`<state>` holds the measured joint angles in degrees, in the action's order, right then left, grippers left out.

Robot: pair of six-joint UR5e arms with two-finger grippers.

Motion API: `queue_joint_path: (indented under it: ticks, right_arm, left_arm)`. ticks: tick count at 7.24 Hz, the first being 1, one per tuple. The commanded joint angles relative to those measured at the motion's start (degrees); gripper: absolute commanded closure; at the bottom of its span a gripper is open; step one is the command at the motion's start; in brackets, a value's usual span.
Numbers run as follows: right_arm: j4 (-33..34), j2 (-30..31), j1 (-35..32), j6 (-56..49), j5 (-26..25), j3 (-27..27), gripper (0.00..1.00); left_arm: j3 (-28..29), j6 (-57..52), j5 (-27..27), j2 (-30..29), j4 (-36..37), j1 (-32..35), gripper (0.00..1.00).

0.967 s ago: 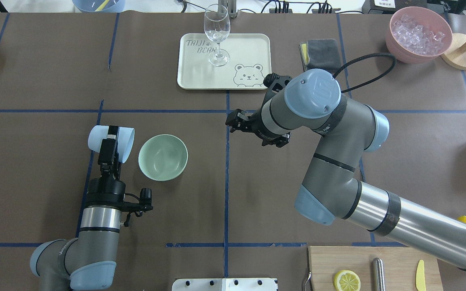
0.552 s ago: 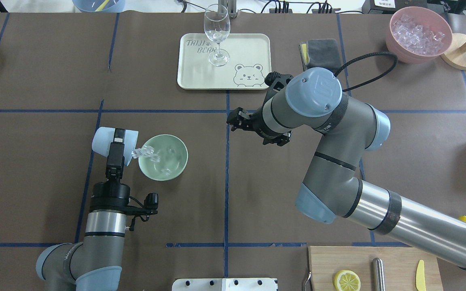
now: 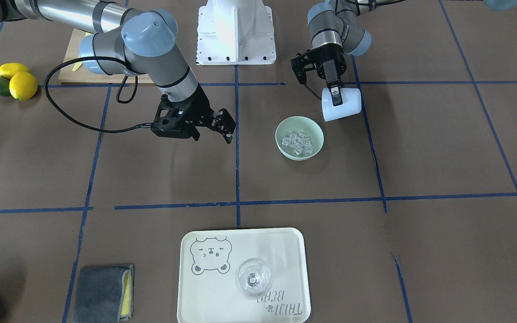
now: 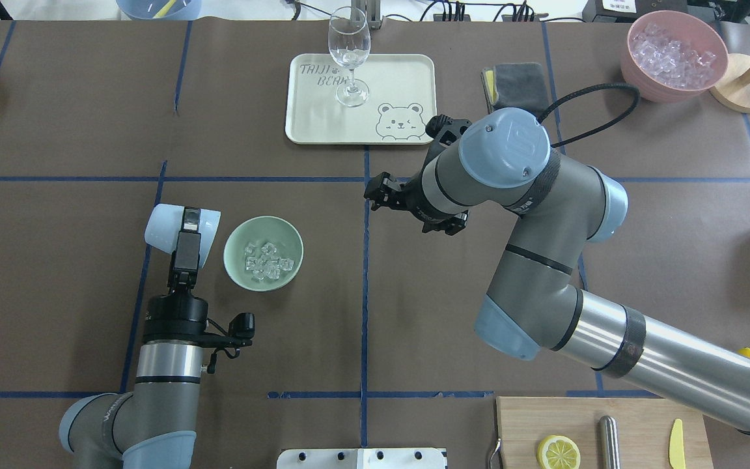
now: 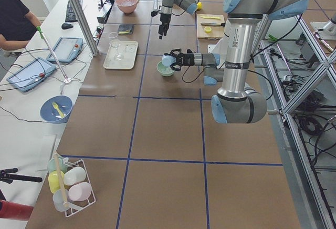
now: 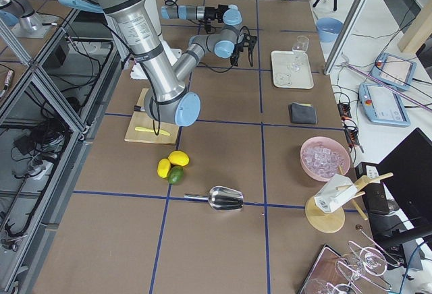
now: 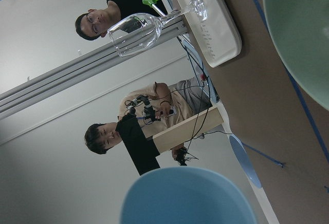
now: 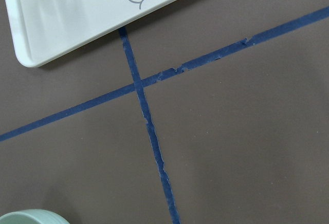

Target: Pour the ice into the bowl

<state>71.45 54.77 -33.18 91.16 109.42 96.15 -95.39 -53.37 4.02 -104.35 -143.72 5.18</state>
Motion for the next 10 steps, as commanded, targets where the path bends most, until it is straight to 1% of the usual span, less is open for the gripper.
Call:
queue_joint_path:
  ticks: [1, 4, 6, 8, 9, 10]
  right_arm:
    - [0.0, -0.02, 0.04, -0.01, 0.0, 0.0, 0.0]
    - [0.0, -0.19, 0.22, 0.07, -0.09, 0.0, 0.0]
    - [0.0, -0.19, 0.3, 0.07, -0.09, 0.0, 0.0]
    - [-0.09, -0.37, 0.48, 0.07, -0.17, 0.0, 0.0]
    - [0.0, -0.45, 0.65, 0.07, -0.26, -0.09, 0.0]
    - [0.0, -0.37, 0.92, 0.07, -0.35, -0.09, 0.0]
  left_arm:
    - [-0.14, -0.16, 0.2, 0.03, -2.77, -0.08, 1.0]
    - [-0.93, -0.25, 7.56, 0.29, -4.01, 0.45, 1.0]
    - [-1.02, -0.25, 11.87, 2.3, -9.79, 0.71, 1.0]
    - [-1.81, -0.16, 14.34, 6.42, -17.25, 0.8, 1.0]
    - [-2.42, -0.16, 15.66, 8.71, -19.21, 1.06, 1.0]
    - [-4.34, -0.16, 17.93, 11.08, -19.83, 1.76, 1.0]
